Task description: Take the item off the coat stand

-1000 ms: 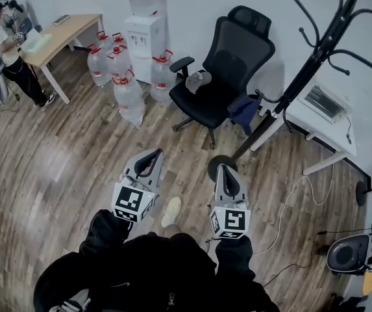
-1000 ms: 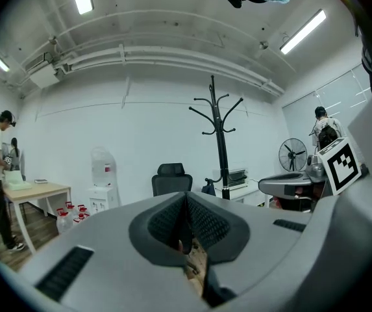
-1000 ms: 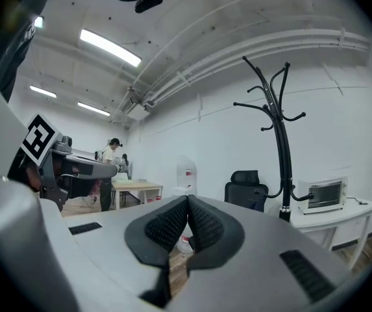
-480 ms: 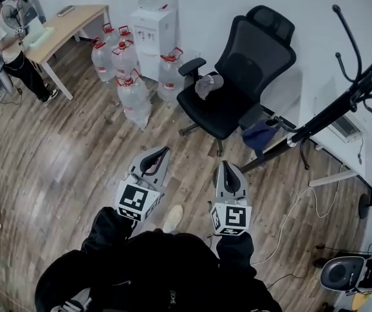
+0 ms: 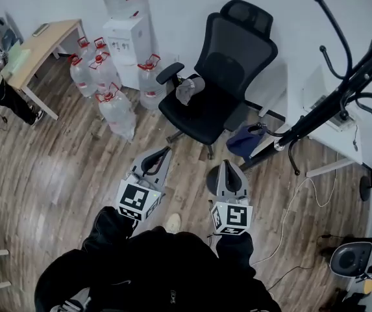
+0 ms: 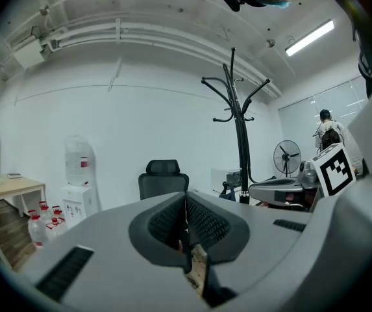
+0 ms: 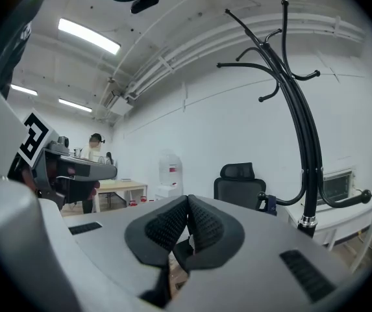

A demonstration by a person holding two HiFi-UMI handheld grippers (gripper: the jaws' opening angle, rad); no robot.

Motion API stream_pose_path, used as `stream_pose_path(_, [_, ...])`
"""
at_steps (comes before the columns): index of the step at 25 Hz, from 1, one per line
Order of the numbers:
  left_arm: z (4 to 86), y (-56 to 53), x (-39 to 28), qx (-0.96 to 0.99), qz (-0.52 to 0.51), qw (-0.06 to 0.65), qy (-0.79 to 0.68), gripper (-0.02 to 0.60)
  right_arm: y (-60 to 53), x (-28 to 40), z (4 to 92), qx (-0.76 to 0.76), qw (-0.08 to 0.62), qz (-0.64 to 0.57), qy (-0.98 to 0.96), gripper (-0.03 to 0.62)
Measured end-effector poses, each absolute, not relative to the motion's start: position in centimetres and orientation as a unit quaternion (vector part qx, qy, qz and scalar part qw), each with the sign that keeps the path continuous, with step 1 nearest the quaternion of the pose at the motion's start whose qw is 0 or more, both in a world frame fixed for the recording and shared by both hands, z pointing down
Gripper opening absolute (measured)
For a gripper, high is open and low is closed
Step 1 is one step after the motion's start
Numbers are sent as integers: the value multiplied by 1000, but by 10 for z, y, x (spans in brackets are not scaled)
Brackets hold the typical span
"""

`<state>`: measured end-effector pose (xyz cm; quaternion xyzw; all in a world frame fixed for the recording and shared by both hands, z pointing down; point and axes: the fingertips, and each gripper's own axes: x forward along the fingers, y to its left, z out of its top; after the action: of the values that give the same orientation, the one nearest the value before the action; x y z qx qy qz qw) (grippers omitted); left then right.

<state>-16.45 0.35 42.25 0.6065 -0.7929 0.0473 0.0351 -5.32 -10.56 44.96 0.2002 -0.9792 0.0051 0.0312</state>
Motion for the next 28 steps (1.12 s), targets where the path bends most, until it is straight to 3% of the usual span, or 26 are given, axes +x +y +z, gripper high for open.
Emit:
stream_pose_path(20, [426, -126, -103, 766, 67, 32, -638, 25, -174, 50, 455, 416, 23, 35, -908, 17])
stream_pose_path(28, [441, -177, -101, 846, 81, 37, -527, 25, -185, 48, 460, 523, 27, 45, -851, 17])
